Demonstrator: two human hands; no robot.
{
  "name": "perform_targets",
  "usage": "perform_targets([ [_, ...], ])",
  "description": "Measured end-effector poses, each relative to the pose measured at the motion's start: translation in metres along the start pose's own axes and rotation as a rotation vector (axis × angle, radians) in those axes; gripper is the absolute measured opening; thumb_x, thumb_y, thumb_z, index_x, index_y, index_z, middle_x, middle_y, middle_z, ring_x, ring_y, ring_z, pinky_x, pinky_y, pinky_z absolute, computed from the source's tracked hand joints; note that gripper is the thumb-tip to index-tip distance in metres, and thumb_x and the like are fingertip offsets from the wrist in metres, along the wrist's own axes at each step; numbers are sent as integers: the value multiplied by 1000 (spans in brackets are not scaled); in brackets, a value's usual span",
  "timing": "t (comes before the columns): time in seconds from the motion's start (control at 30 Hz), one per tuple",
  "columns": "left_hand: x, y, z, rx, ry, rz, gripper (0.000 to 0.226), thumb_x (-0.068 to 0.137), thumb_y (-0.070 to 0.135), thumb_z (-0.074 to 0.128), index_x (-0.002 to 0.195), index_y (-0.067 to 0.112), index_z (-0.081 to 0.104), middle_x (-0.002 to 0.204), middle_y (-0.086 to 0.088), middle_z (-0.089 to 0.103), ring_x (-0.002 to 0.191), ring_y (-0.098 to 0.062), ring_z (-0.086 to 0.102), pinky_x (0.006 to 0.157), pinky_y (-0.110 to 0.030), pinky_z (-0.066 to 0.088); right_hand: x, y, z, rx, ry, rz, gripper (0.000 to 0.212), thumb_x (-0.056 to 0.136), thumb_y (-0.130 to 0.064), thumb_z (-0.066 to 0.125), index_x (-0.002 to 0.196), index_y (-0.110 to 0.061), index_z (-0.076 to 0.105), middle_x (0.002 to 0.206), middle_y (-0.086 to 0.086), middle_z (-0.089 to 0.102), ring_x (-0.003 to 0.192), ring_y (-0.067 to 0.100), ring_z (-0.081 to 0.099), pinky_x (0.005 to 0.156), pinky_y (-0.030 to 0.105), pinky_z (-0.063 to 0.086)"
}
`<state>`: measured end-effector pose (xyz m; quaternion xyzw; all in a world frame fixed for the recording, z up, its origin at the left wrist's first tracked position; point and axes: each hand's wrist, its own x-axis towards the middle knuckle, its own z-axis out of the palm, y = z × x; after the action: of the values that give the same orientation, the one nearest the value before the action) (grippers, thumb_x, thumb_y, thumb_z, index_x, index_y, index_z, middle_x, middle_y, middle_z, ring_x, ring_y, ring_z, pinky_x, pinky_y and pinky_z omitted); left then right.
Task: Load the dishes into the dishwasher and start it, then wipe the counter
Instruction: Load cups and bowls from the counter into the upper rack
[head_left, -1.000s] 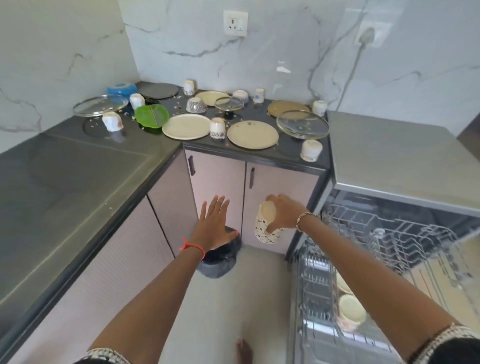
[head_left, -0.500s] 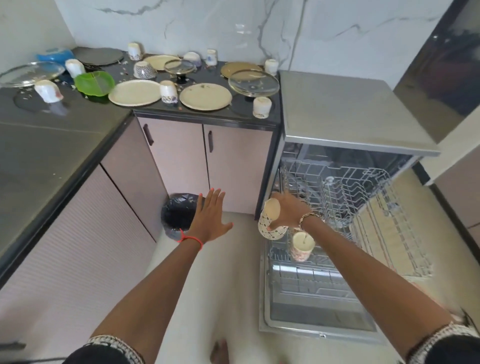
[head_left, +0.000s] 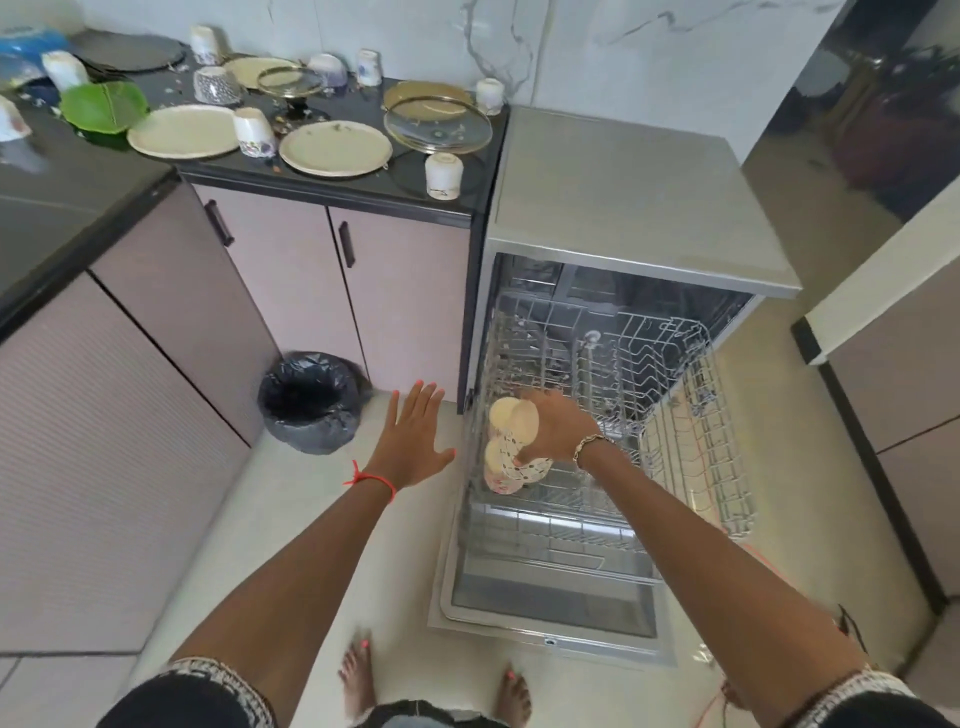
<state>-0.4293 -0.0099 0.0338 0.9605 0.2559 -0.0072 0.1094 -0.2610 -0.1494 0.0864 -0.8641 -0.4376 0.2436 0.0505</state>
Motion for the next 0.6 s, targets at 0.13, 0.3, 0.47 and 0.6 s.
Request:
perform_targets([
  [0.13,6,41,14,-9,2,-33,82,89,43,52,149,7,9,158,-8,4,146,-23,-6,113,-41,-14,-3,40,-6,-15,10,-24,95,58,-37,84,138,-21,35,129,11,44,119,30,45,97,43,44],
  [0.3,14,64,23,-9,-9,-43,80,89,46,48,148,6,12,157,-9,7,146,-24,-3,113,-41,-14,0,71,-14,-28,6,-19,98,60,-36,84,141,-20,31,135,13,40,124,31,41,98,46,43],
  [0.47,31,65,32,-20,-48,-47,78,90,40,53,148,5,13,157,-9,9,146,-24,-3,114,-41,-13,18,88,-18,-19,-1,-1,98,62,-32,84,142,-19,28,139,13,37,129,32,35,103,47,39],
  [0.6,50,56,41,-24,-83,-50,77,91,40,52,148,4,14,157,-10,9,146,-24,-2,115,-42,-10,43,96,-19,-27,5,12,96,64,-28,83,141,-17,27,139,15,36,129,33,34,104,46,38],
])
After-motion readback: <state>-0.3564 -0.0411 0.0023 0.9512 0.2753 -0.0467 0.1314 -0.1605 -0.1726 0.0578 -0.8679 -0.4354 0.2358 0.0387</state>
